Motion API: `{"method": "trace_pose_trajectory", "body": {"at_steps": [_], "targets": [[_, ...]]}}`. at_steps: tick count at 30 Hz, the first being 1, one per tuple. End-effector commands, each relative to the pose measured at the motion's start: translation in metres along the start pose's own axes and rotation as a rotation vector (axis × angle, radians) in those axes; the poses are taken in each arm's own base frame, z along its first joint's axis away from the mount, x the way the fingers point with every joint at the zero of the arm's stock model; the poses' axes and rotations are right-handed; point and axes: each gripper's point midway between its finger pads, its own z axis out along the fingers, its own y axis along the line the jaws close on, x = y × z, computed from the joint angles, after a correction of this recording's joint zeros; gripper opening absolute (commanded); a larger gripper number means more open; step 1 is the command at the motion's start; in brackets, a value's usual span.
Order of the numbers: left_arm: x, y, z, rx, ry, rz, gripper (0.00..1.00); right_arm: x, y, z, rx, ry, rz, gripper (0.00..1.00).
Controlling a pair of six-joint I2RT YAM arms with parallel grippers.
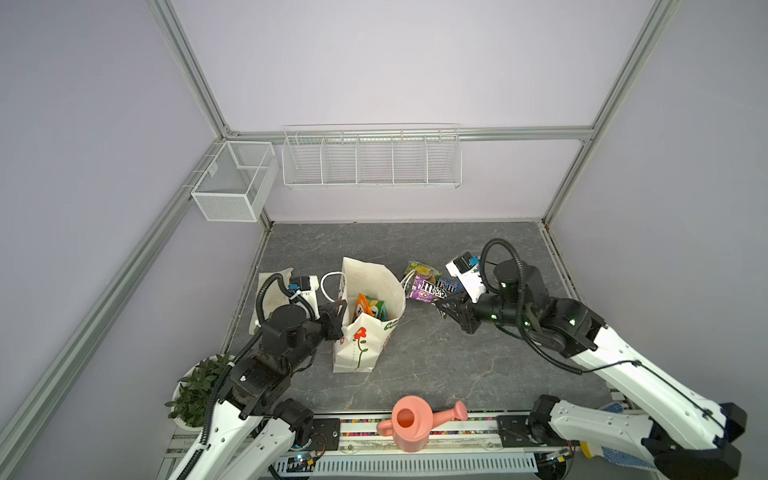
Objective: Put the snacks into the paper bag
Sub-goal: 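Carry the M&M's bar with the right gripper over the paper bag opening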
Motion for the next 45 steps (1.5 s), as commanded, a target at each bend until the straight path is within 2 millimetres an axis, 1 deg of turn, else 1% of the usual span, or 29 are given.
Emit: {"method": "trace_pose_trajectory", "body": {"at_steps": [1,10,17,22,35,45], "targets": [[0.010,0.004,0.000,-0.006,0.032,-0.011,0.00,-0.022,0.018,0.000,-0.057,-0.058,-0.029,0.10],[0.010,0.004,-0.001,-0.006,0.030,-0.010,0.00,-0.029,0.035,0.011,-0.094,-0.046,-0.068,0.09],[0.006,0.001,-0.004,0.002,0.023,-0.009,0.00,-0.033,0.056,0.015,-0.136,-0.044,-0.118,0.09],[0.003,-0.002,-0.006,0.011,0.019,-0.008,0.00,-0.037,0.063,0.018,-0.142,-0.043,-0.137,0.09],[-0.014,-0.016,-0.012,0.035,-0.001,0.011,0.00,-0.048,0.071,0.020,-0.138,-0.043,-0.173,0.08],[-0.019,-0.026,-0.012,0.074,-0.006,0.001,0.00,-0.054,0.066,0.019,-0.093,-0.060,-0.189,0.09]]}}
